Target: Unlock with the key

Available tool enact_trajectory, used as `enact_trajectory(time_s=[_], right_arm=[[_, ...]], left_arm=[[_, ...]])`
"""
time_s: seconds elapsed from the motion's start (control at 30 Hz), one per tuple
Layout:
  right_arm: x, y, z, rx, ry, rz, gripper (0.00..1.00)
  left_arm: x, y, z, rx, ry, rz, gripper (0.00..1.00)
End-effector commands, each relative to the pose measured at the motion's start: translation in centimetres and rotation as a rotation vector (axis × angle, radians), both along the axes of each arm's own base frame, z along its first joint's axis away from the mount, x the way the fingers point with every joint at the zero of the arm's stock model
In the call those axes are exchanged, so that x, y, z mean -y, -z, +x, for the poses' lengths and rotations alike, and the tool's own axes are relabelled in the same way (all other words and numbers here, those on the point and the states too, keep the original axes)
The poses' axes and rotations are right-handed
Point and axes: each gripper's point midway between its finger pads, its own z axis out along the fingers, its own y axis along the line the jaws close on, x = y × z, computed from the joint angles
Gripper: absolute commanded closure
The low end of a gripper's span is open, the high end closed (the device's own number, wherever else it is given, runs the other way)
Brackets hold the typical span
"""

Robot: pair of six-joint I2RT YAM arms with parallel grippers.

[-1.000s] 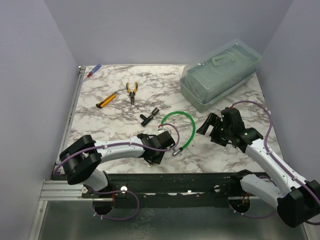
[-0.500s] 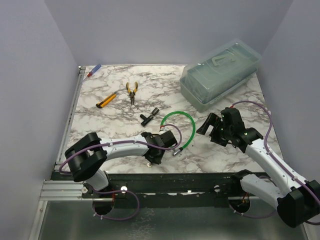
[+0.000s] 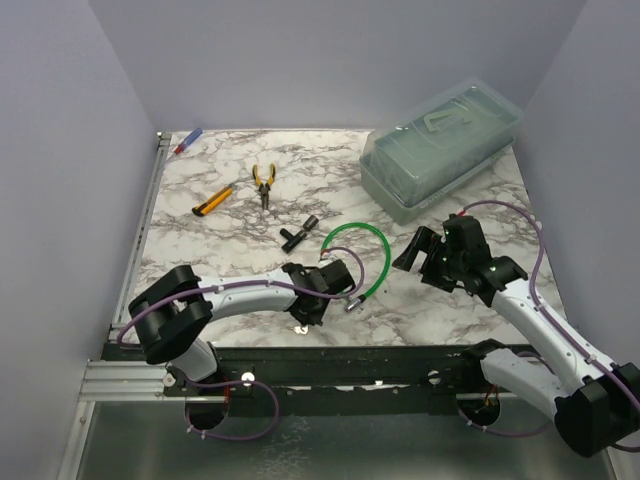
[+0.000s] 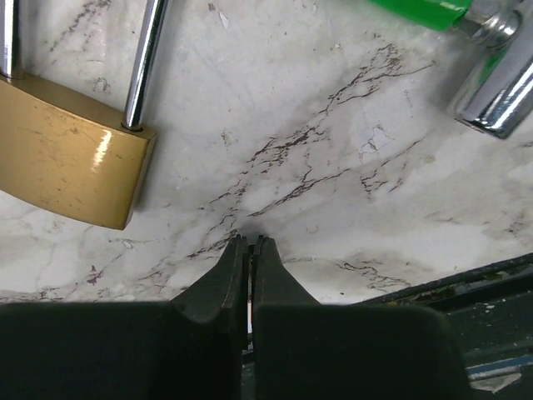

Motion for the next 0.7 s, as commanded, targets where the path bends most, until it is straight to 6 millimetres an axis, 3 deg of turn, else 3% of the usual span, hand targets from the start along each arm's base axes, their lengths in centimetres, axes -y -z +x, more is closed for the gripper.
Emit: enact_trajectory(time_s=[0.0,0.17,0.4,0.53,0.67], right_arm=[[-1.4,-2.3,-0.1,0.111,-0.118,0.053,0.00],[-3.2,-5.2,-0.3,0.257,-0.232,0.147,0.00],[-7.3,-10.4,-4.1,0.516,-0.581,0.397,0.00],[-8.3,-11.2,-5.7,0.568,-0.717,0.458,0.02],[-8.6,-11.2,-5.7,0.584,-0.746,0.455,0.09]], left_arm=[[2.1,-4.3,1.5,0.114,0.017,-0.141,1.00],[4.2,-9.5,1.9,0.210,0.079,-0.328,1.00],[6.9,-14.7,1.8,0.261,0.147,-0.526,1.00],[8.4,-18.2,2.1,0.300,0.169,-0.630,1.00],[9.8,-21.0,2.8,0.334,0.146,-0.702,1.00]])
